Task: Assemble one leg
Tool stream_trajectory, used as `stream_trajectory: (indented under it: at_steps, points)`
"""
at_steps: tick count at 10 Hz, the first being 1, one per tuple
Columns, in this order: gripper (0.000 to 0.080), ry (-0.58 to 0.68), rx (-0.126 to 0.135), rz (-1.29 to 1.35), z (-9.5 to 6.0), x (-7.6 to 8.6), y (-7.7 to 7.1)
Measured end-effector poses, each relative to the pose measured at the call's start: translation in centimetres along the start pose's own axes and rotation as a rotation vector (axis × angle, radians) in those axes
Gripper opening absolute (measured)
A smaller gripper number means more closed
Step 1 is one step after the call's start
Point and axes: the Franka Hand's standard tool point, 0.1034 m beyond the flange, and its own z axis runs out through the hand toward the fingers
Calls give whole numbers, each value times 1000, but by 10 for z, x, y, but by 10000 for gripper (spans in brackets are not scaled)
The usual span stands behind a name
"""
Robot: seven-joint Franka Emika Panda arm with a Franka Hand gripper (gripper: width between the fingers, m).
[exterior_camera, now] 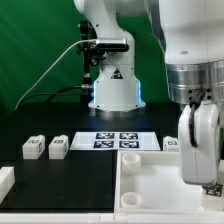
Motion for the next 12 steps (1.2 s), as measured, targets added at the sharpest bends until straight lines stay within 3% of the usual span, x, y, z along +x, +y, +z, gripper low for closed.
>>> stream_trajectory:
  at_steps: [2,4,5,6,8,10,12]
  points:
    - [295,9,32,31,-1,2,2]
    - [297,18,30,-31,1,2,4]
    - [482,18,30,-32,1,2,4]
    - [592,17,31,-35,1,2,4]
    - [638,-13,61,-25,-6,-5,11]
    - [646,-29,69,-31,-20,-12,20]
    - [649,-27,66,-34,-18,-11,20]
